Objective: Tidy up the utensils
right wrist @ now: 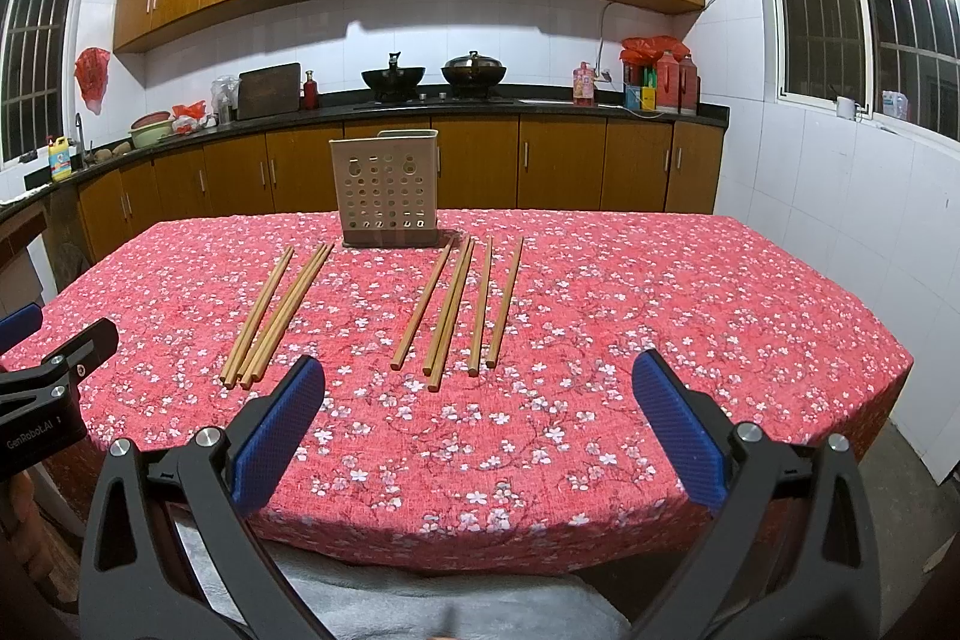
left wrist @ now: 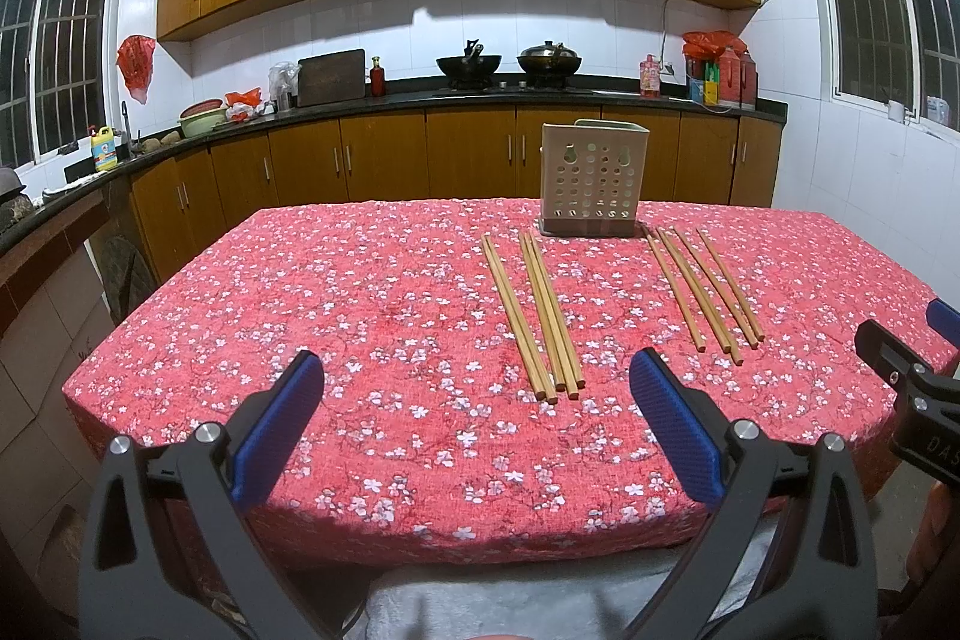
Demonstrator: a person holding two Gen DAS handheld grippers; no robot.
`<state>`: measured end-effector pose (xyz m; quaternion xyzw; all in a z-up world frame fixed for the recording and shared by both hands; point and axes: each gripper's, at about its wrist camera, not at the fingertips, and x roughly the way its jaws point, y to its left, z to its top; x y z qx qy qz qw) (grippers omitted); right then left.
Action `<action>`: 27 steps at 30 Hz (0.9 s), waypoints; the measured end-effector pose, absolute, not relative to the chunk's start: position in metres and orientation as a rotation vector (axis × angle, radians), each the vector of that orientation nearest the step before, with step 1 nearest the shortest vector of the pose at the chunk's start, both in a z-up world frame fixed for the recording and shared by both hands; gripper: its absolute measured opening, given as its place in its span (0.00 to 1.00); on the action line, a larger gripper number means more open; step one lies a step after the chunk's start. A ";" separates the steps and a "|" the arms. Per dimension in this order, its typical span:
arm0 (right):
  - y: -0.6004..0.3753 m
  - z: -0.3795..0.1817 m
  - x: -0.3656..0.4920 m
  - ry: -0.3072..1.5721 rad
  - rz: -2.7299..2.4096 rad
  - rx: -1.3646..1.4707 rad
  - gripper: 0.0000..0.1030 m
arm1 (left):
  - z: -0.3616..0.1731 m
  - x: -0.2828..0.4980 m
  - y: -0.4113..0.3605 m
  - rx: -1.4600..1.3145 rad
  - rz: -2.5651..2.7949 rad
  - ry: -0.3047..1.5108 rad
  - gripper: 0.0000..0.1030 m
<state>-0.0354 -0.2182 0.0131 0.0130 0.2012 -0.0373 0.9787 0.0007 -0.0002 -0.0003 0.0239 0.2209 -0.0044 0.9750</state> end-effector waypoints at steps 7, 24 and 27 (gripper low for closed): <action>-0.217 0.012 -0.036 0.422 -0.071 0.035 0.98 | -0.003 0.002 0.001 0.036 -0.013 0.465 0.96; -0.272 0.000 0.092 0.667 -0.172 0.171 0.84 | -0.015 0.123 0.028 -0.022 -0.071 0.715 0.96; -0.280 -0.010 0.121 0.741 -0.162 0.193 0.69 | -0.026 0.156 0.034 -0.057 -0.109 0.817 0.96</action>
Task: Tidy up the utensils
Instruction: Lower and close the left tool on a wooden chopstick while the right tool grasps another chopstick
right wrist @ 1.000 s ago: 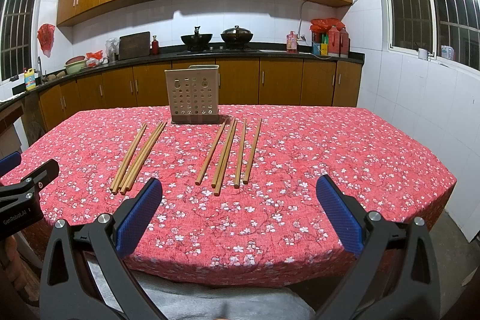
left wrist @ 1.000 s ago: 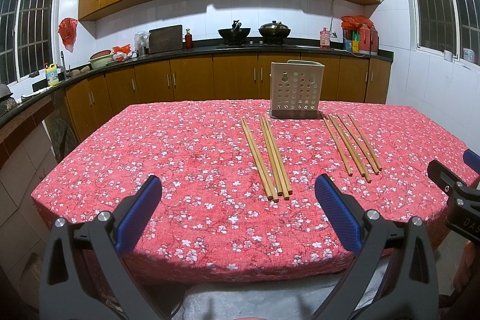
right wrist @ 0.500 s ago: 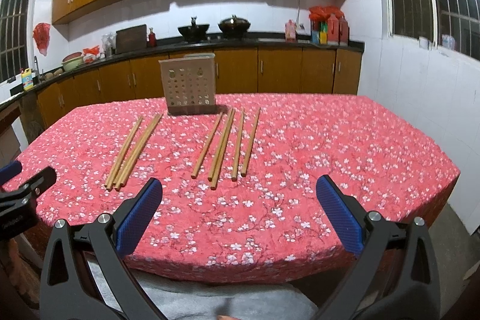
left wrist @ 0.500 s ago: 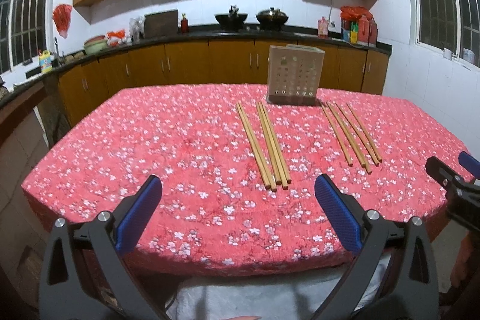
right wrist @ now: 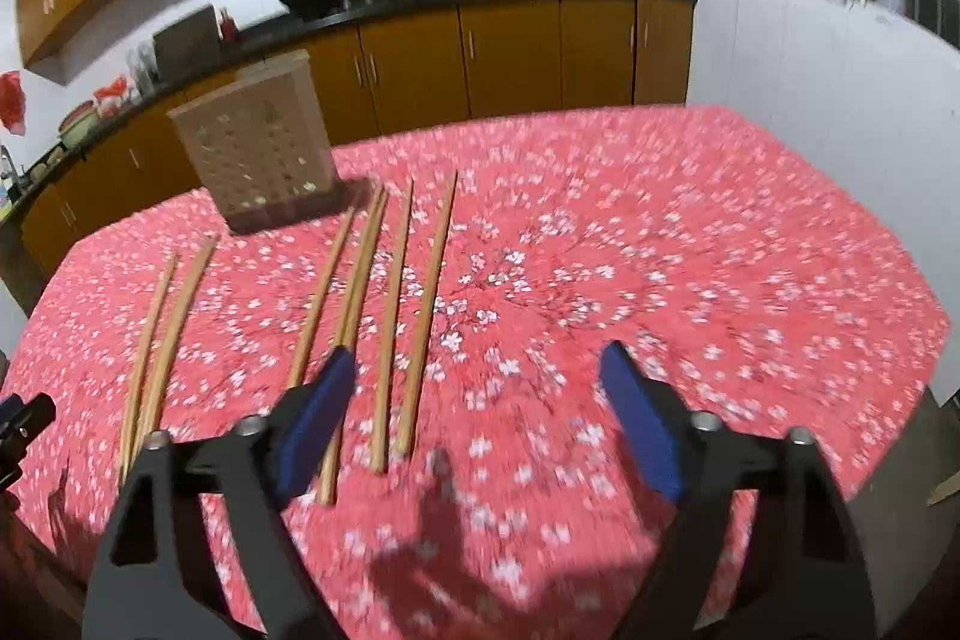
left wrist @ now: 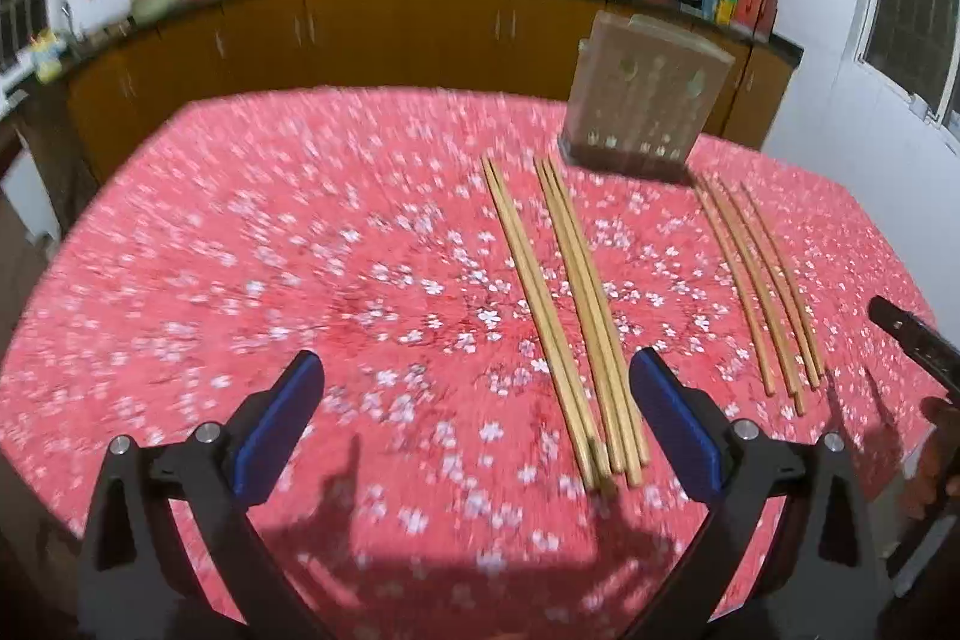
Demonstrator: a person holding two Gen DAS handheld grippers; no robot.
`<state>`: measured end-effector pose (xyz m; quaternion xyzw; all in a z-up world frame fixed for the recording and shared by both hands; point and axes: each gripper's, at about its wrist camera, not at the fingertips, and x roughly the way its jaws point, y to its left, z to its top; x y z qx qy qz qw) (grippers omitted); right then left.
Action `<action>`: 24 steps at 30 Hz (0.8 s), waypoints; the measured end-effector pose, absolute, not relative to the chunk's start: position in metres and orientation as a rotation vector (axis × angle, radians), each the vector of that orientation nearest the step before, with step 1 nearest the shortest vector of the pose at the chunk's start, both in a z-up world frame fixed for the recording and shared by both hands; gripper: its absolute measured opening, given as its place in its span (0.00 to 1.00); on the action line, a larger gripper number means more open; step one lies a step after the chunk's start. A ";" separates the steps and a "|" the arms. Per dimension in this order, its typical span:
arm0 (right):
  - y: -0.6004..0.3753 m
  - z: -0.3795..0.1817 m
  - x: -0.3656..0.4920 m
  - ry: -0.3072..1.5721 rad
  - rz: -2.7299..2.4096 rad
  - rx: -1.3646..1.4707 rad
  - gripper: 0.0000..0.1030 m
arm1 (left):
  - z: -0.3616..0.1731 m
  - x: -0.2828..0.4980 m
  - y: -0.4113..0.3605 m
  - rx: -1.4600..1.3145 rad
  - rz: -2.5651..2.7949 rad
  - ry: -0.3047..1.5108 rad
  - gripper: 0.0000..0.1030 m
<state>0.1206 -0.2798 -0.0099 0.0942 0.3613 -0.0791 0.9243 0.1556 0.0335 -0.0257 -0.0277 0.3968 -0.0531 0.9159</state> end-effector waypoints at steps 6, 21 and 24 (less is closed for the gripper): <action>-0.283 -0.033 0.164 0.856 -0.115 0.241 0.53 | -0.042 0.192 0.027 -0.039 -0.126 0.908 0.86; -0.280 -0.046 0.180 0.891 -0.118 0.157 0.31 | -0.059 0.225 0.013 -0.043 -0.139 1.001 0.28; -0.278 -0.047 0.184 0.893 -0.123 0.149 0.31 | -0.061 0.226 0.013 -0.045 -0.146 1.010 0.28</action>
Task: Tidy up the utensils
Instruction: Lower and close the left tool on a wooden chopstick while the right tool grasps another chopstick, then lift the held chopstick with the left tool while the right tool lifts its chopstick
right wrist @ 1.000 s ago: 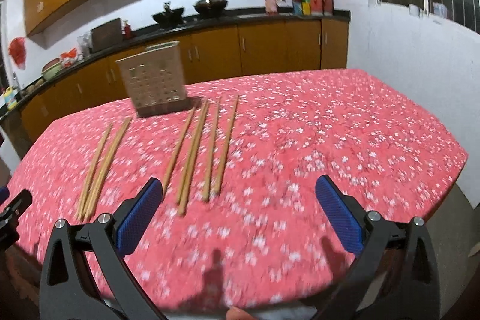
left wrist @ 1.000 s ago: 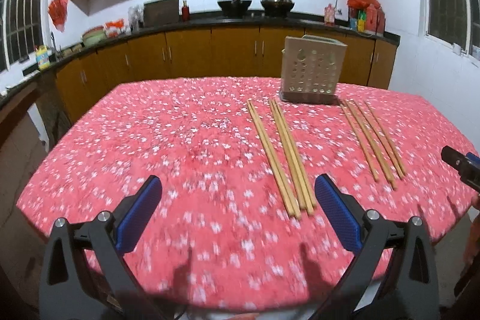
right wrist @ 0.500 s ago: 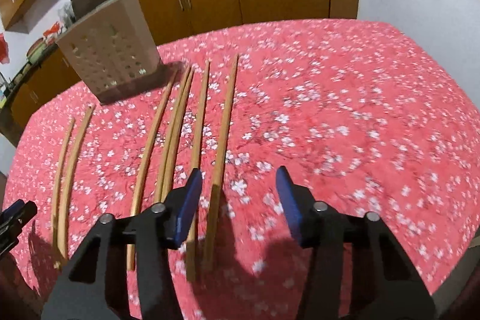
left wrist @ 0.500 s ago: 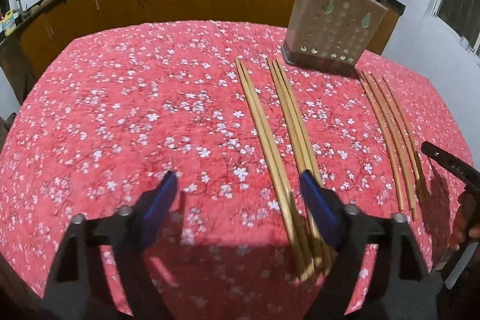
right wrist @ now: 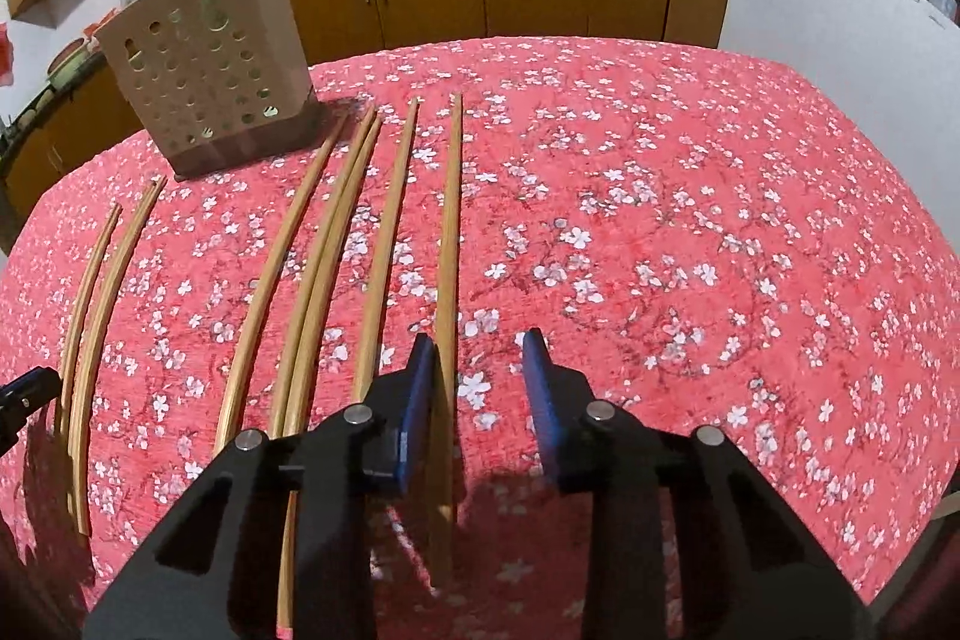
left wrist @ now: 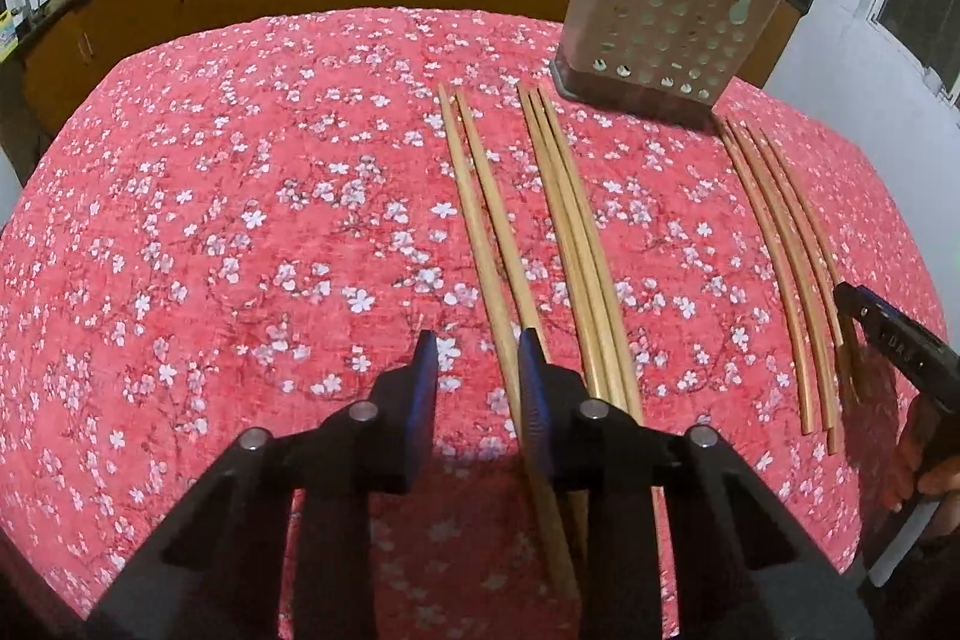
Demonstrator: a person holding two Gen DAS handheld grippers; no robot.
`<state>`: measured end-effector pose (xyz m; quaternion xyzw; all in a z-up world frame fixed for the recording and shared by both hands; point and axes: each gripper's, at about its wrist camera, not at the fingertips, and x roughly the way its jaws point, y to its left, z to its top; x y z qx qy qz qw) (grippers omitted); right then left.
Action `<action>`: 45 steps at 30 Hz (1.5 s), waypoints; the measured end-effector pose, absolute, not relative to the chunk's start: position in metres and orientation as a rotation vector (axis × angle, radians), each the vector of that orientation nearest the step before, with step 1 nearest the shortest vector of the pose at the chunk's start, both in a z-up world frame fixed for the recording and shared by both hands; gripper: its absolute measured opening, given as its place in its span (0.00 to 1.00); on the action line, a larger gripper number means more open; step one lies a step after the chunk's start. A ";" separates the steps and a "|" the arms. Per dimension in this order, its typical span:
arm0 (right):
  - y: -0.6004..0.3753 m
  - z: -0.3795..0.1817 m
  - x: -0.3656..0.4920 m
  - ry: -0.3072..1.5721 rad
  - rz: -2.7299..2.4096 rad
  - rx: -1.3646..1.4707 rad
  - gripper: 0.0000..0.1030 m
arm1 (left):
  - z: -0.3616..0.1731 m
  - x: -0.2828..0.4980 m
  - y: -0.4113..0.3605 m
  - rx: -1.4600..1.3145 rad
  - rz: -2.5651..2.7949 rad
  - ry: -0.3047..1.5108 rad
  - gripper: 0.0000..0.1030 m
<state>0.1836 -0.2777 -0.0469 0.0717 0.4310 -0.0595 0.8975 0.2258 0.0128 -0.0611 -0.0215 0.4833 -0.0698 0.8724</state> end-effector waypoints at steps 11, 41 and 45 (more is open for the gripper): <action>-0.281 -0.046 0.201 0.901 -0.096 0.123 0.08 | -0.065 0.257 0.008 0.016 -0.115 0.998 0.08; -0.299 -0.021 0.175 0.786 -0.105 0.149 0.08 | -0.056 0.225 0.041 0.027 -0.105 0.938 0.08; -0.302 0.003 0.164 0.715 -0.104 0.148 0.08 | -0.027 0.216 0.048 0.021 -0.116 0.880 0.08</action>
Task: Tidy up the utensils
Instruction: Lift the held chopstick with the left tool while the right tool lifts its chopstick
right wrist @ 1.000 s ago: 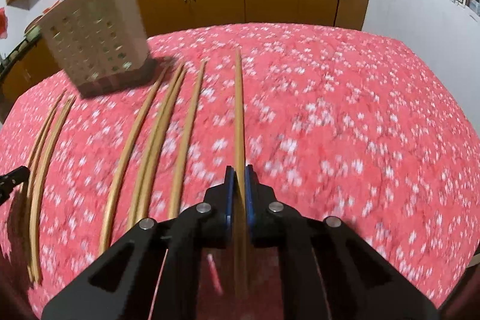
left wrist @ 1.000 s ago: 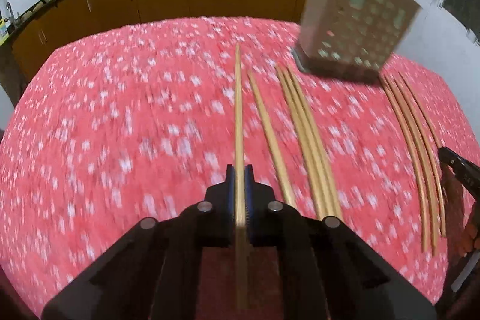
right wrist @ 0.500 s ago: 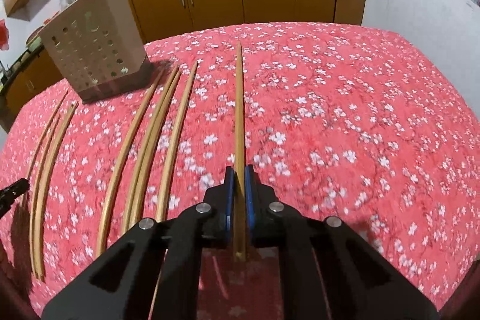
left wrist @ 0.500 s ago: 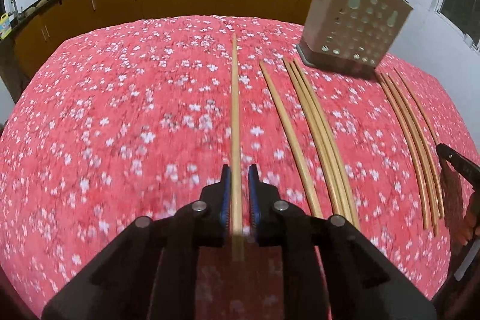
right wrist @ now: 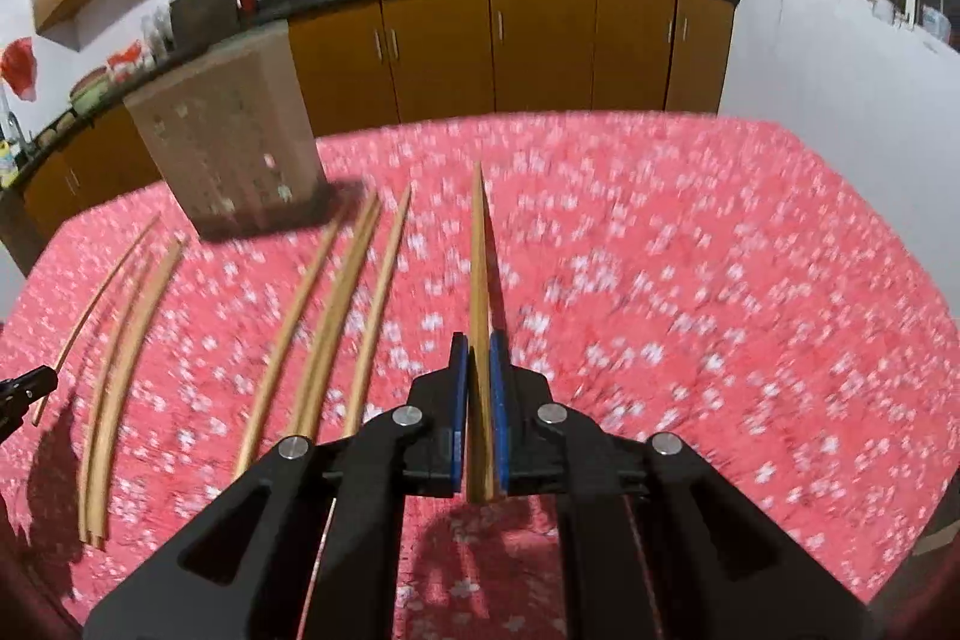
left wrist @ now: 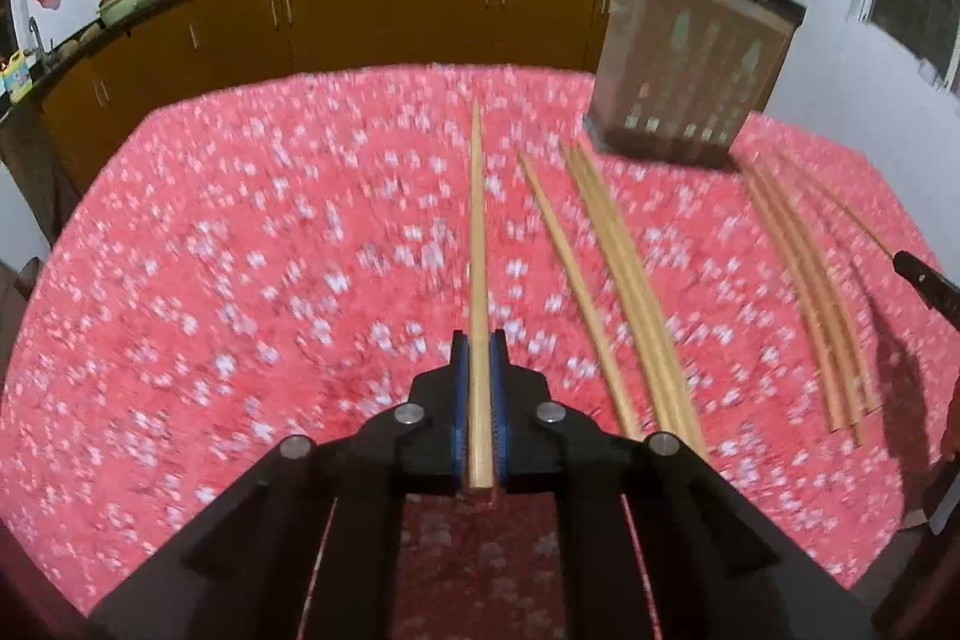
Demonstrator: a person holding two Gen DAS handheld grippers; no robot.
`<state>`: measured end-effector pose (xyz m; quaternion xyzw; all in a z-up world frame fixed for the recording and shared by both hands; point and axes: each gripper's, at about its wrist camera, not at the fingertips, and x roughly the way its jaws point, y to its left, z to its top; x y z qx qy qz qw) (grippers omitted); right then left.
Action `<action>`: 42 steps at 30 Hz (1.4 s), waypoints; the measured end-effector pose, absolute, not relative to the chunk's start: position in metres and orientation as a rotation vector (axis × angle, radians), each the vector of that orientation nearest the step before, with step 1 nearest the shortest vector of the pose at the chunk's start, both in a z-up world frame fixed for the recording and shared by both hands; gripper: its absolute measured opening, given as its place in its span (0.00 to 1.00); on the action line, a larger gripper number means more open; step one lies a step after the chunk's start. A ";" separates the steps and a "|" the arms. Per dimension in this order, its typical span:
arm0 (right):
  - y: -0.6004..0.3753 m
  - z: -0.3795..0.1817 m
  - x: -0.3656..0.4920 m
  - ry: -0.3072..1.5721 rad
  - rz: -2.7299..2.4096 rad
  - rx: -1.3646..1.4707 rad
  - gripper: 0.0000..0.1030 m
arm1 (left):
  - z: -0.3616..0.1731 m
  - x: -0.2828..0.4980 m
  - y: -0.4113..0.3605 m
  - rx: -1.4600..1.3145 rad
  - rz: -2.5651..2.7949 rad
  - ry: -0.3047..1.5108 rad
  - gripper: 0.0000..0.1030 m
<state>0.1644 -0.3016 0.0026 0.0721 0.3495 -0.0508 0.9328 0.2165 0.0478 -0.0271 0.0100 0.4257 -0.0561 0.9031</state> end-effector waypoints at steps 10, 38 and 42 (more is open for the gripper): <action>-0.314 0.046 0.148 0.595 -0.104 0.173 0.08 | 0.041 0.202 0.052 -0.024 -0.155 0.730 0.08; -0.298 -0.036 0.155 0.820 -0.057 0.138 0.11 | -0.055 0.214 0.045 0.005 -0.057 0.894 0.14; -0.296 -0.048 0.153 0.851 -0.067 0.115 0.10 | -0.056 0.202 0.042 0.033 -0.047 0.890 0.13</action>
